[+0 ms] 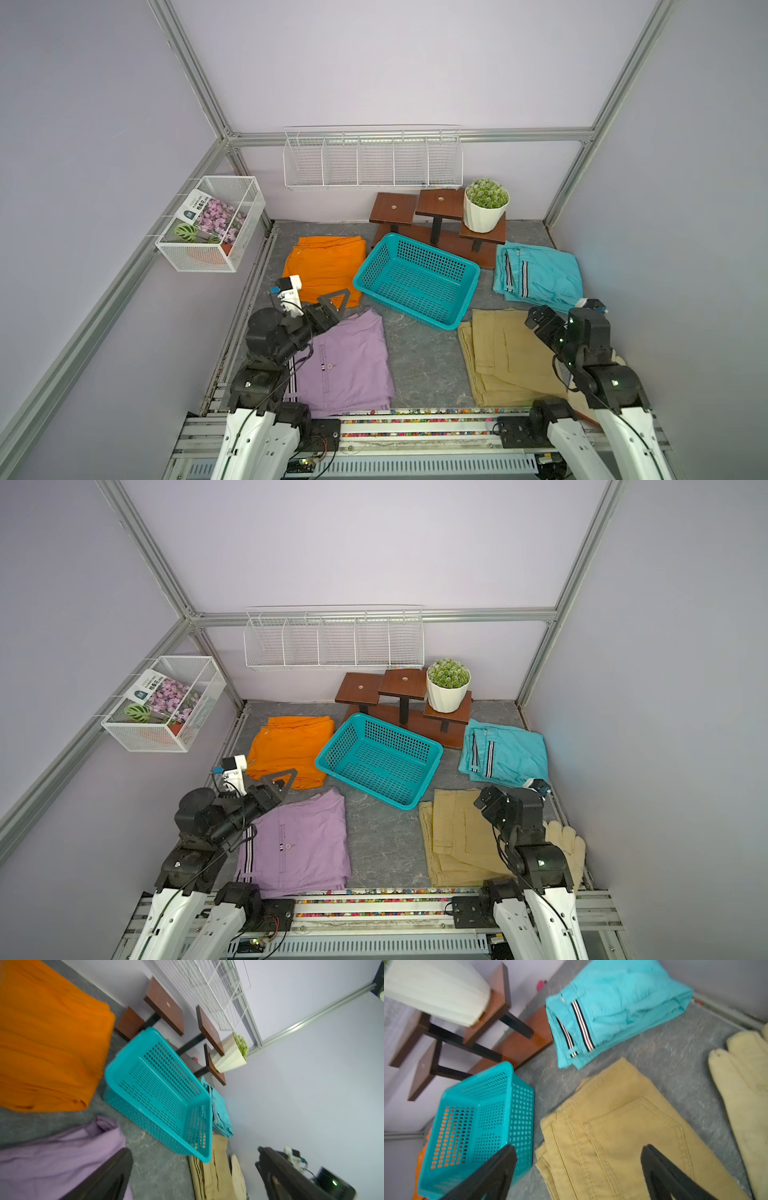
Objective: Put the folded long pants in the basket
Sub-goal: Pick up the long pant at the center of the board.
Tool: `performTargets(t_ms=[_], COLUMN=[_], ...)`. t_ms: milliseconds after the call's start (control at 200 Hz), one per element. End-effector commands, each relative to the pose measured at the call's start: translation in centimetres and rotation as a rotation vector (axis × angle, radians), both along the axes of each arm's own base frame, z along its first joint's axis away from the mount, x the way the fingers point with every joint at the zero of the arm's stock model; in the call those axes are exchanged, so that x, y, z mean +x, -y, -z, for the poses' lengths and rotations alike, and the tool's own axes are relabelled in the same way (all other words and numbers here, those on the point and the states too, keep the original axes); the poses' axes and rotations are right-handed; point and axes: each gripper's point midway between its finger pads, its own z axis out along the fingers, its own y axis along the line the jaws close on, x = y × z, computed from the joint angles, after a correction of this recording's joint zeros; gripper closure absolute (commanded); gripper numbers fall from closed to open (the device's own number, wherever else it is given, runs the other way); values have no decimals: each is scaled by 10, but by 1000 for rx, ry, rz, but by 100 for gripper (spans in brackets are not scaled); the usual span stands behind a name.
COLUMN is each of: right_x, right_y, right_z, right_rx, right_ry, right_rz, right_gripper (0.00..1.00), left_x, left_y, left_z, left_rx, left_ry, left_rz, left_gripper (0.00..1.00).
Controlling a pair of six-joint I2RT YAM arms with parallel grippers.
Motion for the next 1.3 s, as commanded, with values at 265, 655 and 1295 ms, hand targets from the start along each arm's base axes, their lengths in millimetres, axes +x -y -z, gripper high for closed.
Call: performTargets(t_ms=[265,655,1295], right_x=[-10,-24,-16], right_y=[11,51,57], right_z=[69,61,132], right_rx=[146,26,352], right_ry=[-250,-240,-342], right_rz=[78,244,262], right_gripper=[6,3,3], left_x=[-74,-109,-110], left_y=[112,296,352], left_z=[59,166,240], left_rx=[-75,43,223], left_ry=[-197,-380,-540], left_rz=[356,552,522], left_gripper=[0,0,0])
